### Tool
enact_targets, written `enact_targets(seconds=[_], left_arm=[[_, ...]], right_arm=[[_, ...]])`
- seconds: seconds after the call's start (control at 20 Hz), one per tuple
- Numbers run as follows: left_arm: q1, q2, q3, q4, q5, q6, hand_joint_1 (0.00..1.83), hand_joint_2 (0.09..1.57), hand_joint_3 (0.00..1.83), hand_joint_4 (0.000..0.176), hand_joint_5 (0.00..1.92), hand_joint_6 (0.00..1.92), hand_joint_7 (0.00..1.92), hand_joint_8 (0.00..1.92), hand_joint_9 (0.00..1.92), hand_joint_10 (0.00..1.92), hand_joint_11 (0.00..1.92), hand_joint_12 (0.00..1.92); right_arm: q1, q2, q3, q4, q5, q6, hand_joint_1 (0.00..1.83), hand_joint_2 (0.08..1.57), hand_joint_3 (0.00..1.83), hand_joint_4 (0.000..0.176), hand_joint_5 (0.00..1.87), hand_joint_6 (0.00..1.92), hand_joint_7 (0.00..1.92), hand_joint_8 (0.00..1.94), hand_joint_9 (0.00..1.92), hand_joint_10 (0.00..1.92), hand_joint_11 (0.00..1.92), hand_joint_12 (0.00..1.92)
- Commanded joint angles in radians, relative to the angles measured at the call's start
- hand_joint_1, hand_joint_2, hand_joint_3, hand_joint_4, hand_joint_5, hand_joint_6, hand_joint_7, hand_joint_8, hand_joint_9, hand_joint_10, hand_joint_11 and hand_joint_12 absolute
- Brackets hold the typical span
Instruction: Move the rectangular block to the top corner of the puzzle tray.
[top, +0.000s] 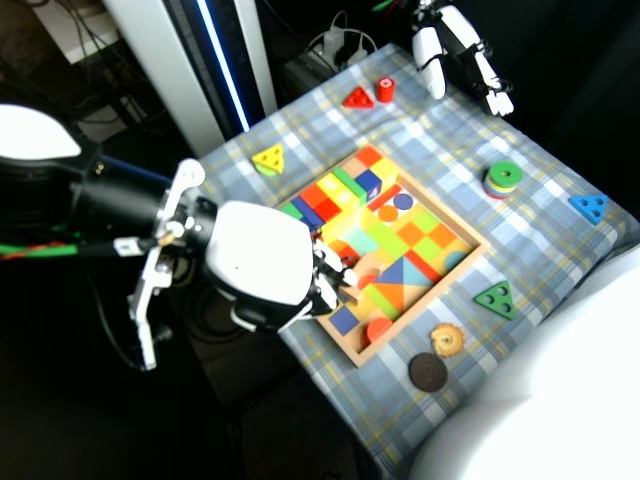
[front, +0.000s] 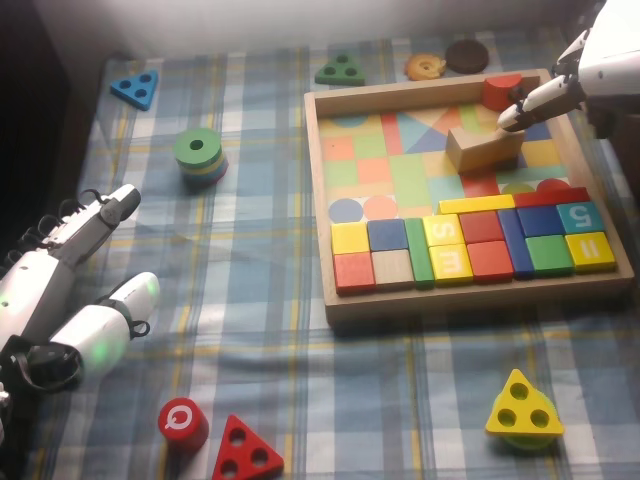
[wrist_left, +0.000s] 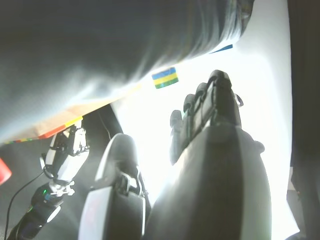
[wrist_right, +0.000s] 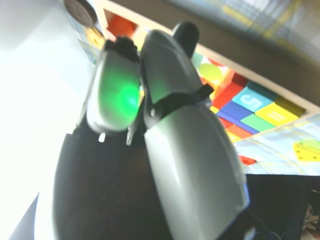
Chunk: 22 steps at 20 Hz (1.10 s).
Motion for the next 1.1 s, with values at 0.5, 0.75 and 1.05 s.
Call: enact_targets(seconds=[0.5, 0.75, 1.05], left_arm=[[-0.006, 0.007, 0.007, 0.041, -0.105, -0.004, 0.67, 1.4, 0.0, 0.062, 0.25, 0.0, 0.16, 0.0, 0.05, 0.0, 0.0, 0.0], [-0.006, 0.007, 0.007, 0.042, -0.104, -0.004, 0.62, 1.41, 0.0, 0.069, 0.25, 0.0, 0.16, 0.0, 0.05, 0.0, 0.0, 0.0], [-0.007, 0.007, 0.007, 0.042, -0.103, -0.004, 0.61, 1.4, 0.0, 0.07, 0.24, 0.0, 0.16, 0.0, 0.05, 0.0, 0.0, 0.0]], right_arm=[[0.013, 0.0, 0.025, -0.011, -0.039, -0.005, 1.71, 1.13, 0.0, 0.0, 0.43, 0.0, 1.3, 1.94, 1.52, 1.92, 1.57, 1.92], [0.008, 0.002, 0.046, -0.011, -0.054, -0.005, 1.35, 1.0, 0.56, 0.0, 0.39, 0.0, 0.74, 1.65, 1.53, 1.92, 1.58, 1.92], [0.001, -0.006, 0.067, -0.01, -0.069, -0.005, 1.52, 1.19, 0.07, 0.0, 0.43, 0.0, 1.34, 1.94, 1.55, 1.92, 1.64, 1.92]])
